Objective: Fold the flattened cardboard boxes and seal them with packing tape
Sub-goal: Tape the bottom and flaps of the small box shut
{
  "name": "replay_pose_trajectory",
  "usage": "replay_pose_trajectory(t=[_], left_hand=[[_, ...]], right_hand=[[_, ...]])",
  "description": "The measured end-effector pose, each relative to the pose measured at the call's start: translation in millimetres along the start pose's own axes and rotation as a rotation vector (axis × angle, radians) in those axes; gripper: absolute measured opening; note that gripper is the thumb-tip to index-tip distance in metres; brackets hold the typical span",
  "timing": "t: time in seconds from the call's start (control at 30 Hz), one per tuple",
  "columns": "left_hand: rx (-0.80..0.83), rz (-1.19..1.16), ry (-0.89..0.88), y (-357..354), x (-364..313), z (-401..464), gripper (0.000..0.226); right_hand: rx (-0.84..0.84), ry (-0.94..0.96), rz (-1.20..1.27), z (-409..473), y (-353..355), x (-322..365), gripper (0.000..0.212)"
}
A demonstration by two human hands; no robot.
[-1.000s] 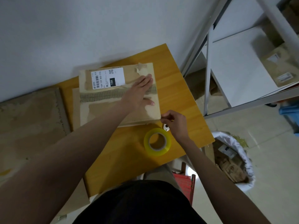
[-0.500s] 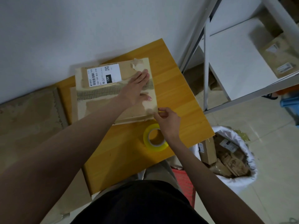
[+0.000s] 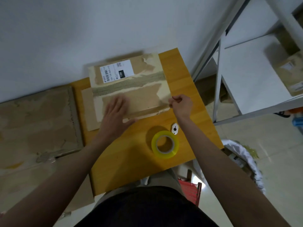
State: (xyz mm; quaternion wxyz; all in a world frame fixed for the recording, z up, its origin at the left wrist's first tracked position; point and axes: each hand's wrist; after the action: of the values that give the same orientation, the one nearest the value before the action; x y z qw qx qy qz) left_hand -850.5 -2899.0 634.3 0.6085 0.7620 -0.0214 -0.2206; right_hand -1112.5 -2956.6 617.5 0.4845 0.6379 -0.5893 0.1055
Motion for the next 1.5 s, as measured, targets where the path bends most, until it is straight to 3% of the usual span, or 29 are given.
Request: replay_pose_trajectory(t=[0.1, 0.2, 0.37, 0.47, 0.6, 0.77, 0.9, 0.97, 1.03, 1.1, 1.3, 1.4, 1.5], left_hand=[[-0.009, -0.013, 0.11, 5.8, 26.0, -28.5, 0.09], [-0.014, -0.124, 0.111, 0.7, 24.6, -35.5, 0.084], [-0.052, -0.138, 0.128, -7.5, 7.7, -31.6, 0.071], [-0.076, -0.155, 0.122, -8.9, 6.4, -33.7, 0.07], [-0.085, -0.168, 0.089, -8.1, 12.8, -40.2, 0.076], [-0.065, -0.198, 0.029, 3.9, 32.8, -44.7, 0.082], [-0.035, -0.167, -0.038, 14.5, 49.8, -51.4, 0.09], [-0.027, -0.146, -0.064, 16.8, 54.8, -53.4, 0.092], [-0.02, -0.117, -0.085, 17.6, 57.3, -53.3, 0.092], [-0.004, -0.074, -0.098, 17.8, 58.0, -51.5, 0.091], [0.027, 0.019, -0.119, 17.7, 55.5, -52.4, 0.087], [0.032, -0.007, -0.109, 14.1, 46.9, -58.0, 0.086], [0.054, -0.015, -0.127, 7.9, 35.2, -66.5, 0.082]], right_hand=[[-0.01, -0.039, 0.035, 19.2, 0.9, 5.0, 0.008], [-0.043, -0.009, 0.076, 27.8, 2.3, 10.7, 0.002], [-0.045, 0.282, -0.025, -3.3, 11.7, -6.1, 0.024], [0.117, 0.383, -0.238, -45.7, 7.8, -57.3, 0.018], [0.458, 0.215, -0.658, -89.1, -10.1, -118.9, 0.016], [0.445, 0.261, -1.107, -100.6, -32.3, -139.8, 0.066], [0.47, 0.319, -1.238, -102.7, -37.2, -144.6, 0.093], [0.457, 0.369, -1.291, -106.3, -33.6, -150.7, 0.094], [0.39, 0.448, -1.334, -107.8, -29.3, -157.0, 0.069], [0.319, 0.484, -1.296, -107.2, -25.6, -159.1, 0.05], [0.346, 0.402, -0.824, -117.0, -21.7, -119.5, 0.064], [0.36, 0.29, -0.575, -129.6, -15.3, -84.4, 0.056], [0.36, 0.3, -0.422, -145.1, -5.3, -53.2, 0.045]])
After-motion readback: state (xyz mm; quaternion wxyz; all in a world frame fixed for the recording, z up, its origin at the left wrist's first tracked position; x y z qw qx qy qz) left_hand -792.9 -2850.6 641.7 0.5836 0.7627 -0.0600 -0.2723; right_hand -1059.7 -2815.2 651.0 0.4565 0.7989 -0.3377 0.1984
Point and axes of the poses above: each hand's wrist, its own z-axis towards the middle knuckle, its own y-axis out of the back of the hand, x = y × z, and after that the axes turned 10 degrees about -y, right-handed
